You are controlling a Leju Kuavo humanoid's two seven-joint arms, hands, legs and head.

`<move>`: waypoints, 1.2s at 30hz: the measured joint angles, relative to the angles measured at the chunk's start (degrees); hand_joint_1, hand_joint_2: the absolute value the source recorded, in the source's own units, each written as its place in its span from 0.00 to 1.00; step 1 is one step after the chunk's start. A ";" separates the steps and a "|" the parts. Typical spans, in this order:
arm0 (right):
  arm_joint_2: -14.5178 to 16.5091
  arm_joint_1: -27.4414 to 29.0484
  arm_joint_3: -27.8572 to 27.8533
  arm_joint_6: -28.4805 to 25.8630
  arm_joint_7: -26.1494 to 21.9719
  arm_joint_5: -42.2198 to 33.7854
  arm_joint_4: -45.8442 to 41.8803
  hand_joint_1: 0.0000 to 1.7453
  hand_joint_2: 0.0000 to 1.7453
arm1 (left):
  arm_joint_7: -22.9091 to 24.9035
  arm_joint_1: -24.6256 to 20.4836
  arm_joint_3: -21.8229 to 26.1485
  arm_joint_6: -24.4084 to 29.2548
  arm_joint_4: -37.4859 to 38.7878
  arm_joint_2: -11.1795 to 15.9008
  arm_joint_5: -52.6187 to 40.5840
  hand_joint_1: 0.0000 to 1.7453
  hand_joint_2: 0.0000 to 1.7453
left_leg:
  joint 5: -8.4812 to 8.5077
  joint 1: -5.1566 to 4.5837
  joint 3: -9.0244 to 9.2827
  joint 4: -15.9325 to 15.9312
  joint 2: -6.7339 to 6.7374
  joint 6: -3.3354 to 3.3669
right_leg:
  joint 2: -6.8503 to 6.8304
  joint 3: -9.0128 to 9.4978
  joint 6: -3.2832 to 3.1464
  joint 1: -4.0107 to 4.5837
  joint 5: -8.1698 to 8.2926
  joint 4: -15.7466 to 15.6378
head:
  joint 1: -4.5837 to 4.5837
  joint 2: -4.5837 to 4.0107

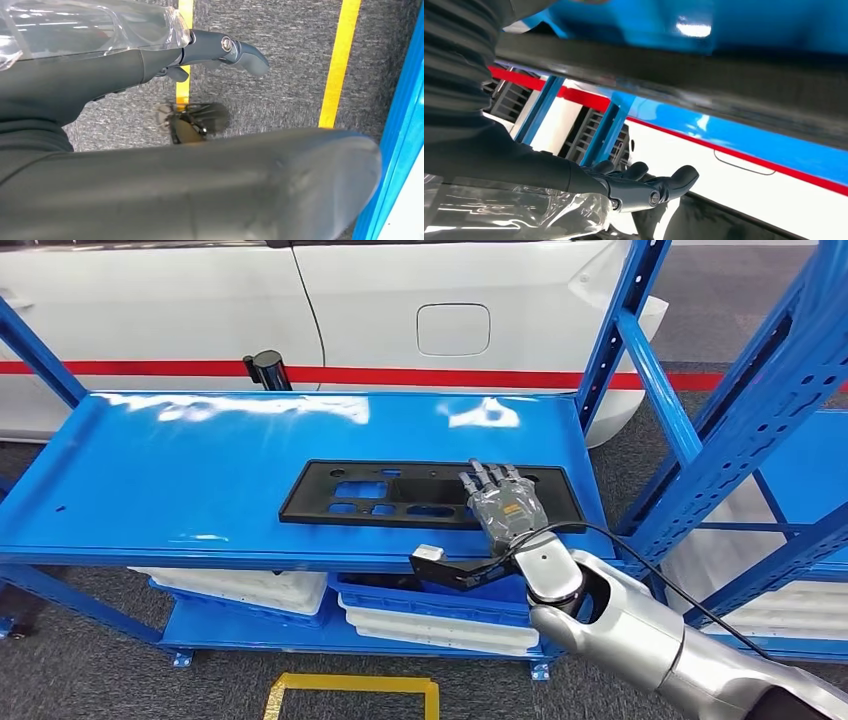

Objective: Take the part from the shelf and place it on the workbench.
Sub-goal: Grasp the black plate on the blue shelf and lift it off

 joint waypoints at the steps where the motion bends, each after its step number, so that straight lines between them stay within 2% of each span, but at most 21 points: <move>1: -0.16 -0.02 -0.17 0.55 0.15 -0.25 -0.51 0.00 1.00 | 0.00 -0.02 -0.08 0.00 0.00 0.00 0.05 0.00 0.00 | 1.04 -0.15 1.36 -2.95 0.01 0.25 | 0.01 -0.02 0.12 0.09 -0.06 0.04 | 0.01 0.00; 2: -0.38 -0.02 -0.27 1.10 0.30 -0.44 -1.03 0.00 1.00 | 0.03 -0.01 -0.16 0.00 0.00 -0.01 0.11 0.00 0.00 | 1.33 -0.31 1.86 -4.17 0.01 0.44 | 0.02 -0.08 0.28 0.14 -0.09 0.07 | 0.03 0.00; 6: -1.45 -0.05 -0.37 2.38 1.04 0.14 -3.49 0.00 1.00 | 0.56 0.06 -0.39 0.03 0.00 -0.24 0.57 0.00 0.00 | 1.72 -0.37 2.10 -4.58 0.04 1.38 | 0.02 -0.33 1.41 -0.07 -0.66 0.73 | 0.11 0.00; 8: -2.07 -0.02 -0.39 2.25 1.26 1.29 -4.52 0.00 1.00 | 0.96 -0.01 -0.43 0.05 0.00 -0.45 0.80 0.00 0.00 | 1.90 -0.13 2.35 -4.78 0.08 1.87 | 0.01 -2.40 2.13 -0.30 -3.61 5.59 | 0.22 0.01; 10: -2.58 0.36 -0.35 1.71 1.35 2.30 -5.10 0.00 1.00 | 1.42 0.02 -0.52 0.07 0.00 -0.67 1.03 0.00 0.00 | 1.88 -0.13 2.35 -4.76 0.09 2.05 | 0.00 -6.49 2.66 -0.52 -7.52 14.26 | 0.34 0.00; 11: -2.73 0.69 -0.33 1.23 1.37 2.74 -5.27 0.00 1.00 | 1.58 0.06 -0.60 0.08 0.00 -0.79 1.12 0.00 0.00 | 1.87 -0.12 2.33 -4.75 0.09 2.06 | 0.00 -8.14 2.81 -0.62 -8.44 17.47 | 0.36 0.00; 12: -2.83 1.02 -0.31 0.66 1.37 3.17 -5.39 0.00 1.00 | 1.75 0.08 -0.66 0.09 0.00 -0.86 1.16 0.00 0.00 | 1.87 -0.11 2.34 -4.75 0.08 2.05 | 0.00 -8.94 2.89 -0.71 -8.42 18.86 | 0.38 0.00; 13: -2.89 1.27 -0.30 0.03 1.36 3.61 -5.45 0.00 1.00 | 1.87 0.08 -0.71 0.10 0.00 -0.93 1.19 0.00 0.00 | 1.85 -0.10 2.39 -4.75 0.07 2.03 | 0.00 -8.35 2.89 -0.80 -7.14 17.43 | 0.38 0.00; 16: -3.06 1.53 -0.32 -1.51 1.25 4.52 -5.49 0.00 1.00 | 2.03 0.00 -0.75 0.13 0.00 -1.10 1.21 0.00 0.00 | 1.70 -0.16 2.67 -4.77 -0.01 1.70 | 0.00 -1.89 2.59 -0.86 -1.21 4.28 | 0.38 0.00; 17: -3.11 1.58 -0.33 -1.87 1.19 4.67 -5.50 0.00 1.00 | 2.06 -0.01 -0.75 0.13 0.00 -1.13 1.20 0.00 0.00 | 1.65 -0.21 2.67 -4.77 -0.02 1.47 | 0.02 -0.46 2.35 -0.73 -0.30 1.35 | 0.38 0.00; 18: -3.14 1.72 -0.35 -2.20 1.09 4.77 -5.48 0.00 1.00 | 2.11 -0.01 -0.77 0.13 0.00 -1.15 1.20 0.00 0.00 | 1.63 -0.25 2.62 -4.78 -0.03 1.21 | 0.03 0.08 2.08 -0.58 -0.12 0.10 | 0.39 -0.01; 21: -3.16 2.34 -0.38 -3.41 0.32 5.01 -5.30 0.00 1.00 | 2.37 -0.02 -0.83 0.19 0.00 -1.17 1.20 0.00 0.00 | 1.56 -0.21 2.51 -4.84 -0.03 0.31 | 0.03 -0.06 1.08 -0.42 0.02 -0.09 | 0.42 0.00; 23: -3.14 2.55 -0.37 -4.21 -0.56 5.14 -5.12 0.00 1.00 | 2.42 -0.05 -0.91 0.25 0.00 -1.19 1.21 0.00 0.00 | 0.00 -0.17 1.54 -2.66 0.01 -0.18 | -0.01 -0.05 0.47 -0.62 0.26 -0.34 | 0.34 0.01; 24: -3.10 2.62 -0.36 -4.55 -1.05 5.18 -4.98 0.00 1.00 | 2.43 -0.06 -0.99 0.27 0.00 -1.19 1.24 0.00 0.00 | -1.66 -0.13 0.26 0.19 0.03 -0.35 | -0.04 -0.07 0.26 -0.70 0.33 -0.40 | 0.30 0.01; 26: -2.94 2.94 -0.29 -4.87 -1.95 5.15 -4.57 0.00 1.00 | 2.42 -0.03 -1.22 0.28 0.00 -1.19 1.35 0.00 0.00 | -5.73 -0.12 -3.84 9.04 0.05 -0.59 | -0.06 -0.21 0.02 -0.61 0.36 -0.38 | 0.19 0.01; 28: -2.75 3.33 -0.15 -4.82 -2.71 4.88 -4.10 0.00 1.00 | 2.38 0.03 -1.49 0.27 0.00 -1.18 1.42 0.00 0.00 | -6.96 -0.14 -6.35 14.05 0.04 -0.60 | -0.06 -0.28 -0.03 -0.46 0.37 -0.36 | 0.17 0.01; 29: -2.64 3.46 -0.05 -4.69 -3.17 4.65 -3.89 0.00 1.00 | 2.31 0.02 -1.61 0.27 0.00 -1.19 1.40 0.00 0.00 | -5.76 -0.17 -5.75 12.63 0.04 -0.49 | -0.05 -0.25 -0.03 -0.41 0.37 -0.35 | 0.17 0.01; 32: -2.22 3.50 0.13 -4.05 -4.40 4.02 -3.40 0.00 1.00 | 1.86 -0.11 -1.88 0.26 0.00 -1.17 1.37 0.00 0.00 | 0.09 -0.46 0.39 -0.29 0.06 0.35 | -0.01 -0.09 0.09 -0.16 0.31 -0.28 | 0.16 0.01; 33: -2.10 3.49 0.19 -3.86 -4.62 3.92 -3.23 0.00 1.00 | 1.73 -0.16 -1.99 0.26 0.00 -1.17 1.34 0.00 0.00 | 1.05 -0.58 1.70 -3.17 0.06 0.60 | -0.01 -0.12 0.21 -0.04 0.27 -0.22 | 0.19 0.01; 34: -2.01 3.48 0.27 -3.69 -4.77 3.86 -3.06 0.10 1.00 | 1.64 -0.17 -2.10 0.26 0.00 -1.17 1.30 0.00 0.00 | 1.43 -0.69 2.31 -4.66 0.05 0.79 | -0.01 -0.17 0.37 0.03 0.22 -0.17 | 0.21 0.01; 36: -1.84 3.47 0.52 -3.48 -4.84 3.62 -2.77 0.60 1.00 | 1.57 -0.10 -2.23 0.26 0.00 -1.19 1.23 0.00 0.00 | 1.54 -0.70 2.30 -4.89 0.02 1.10 | -0.01 -0.21 0.83 0.05 0.19 -0.16 | 0.26 0.01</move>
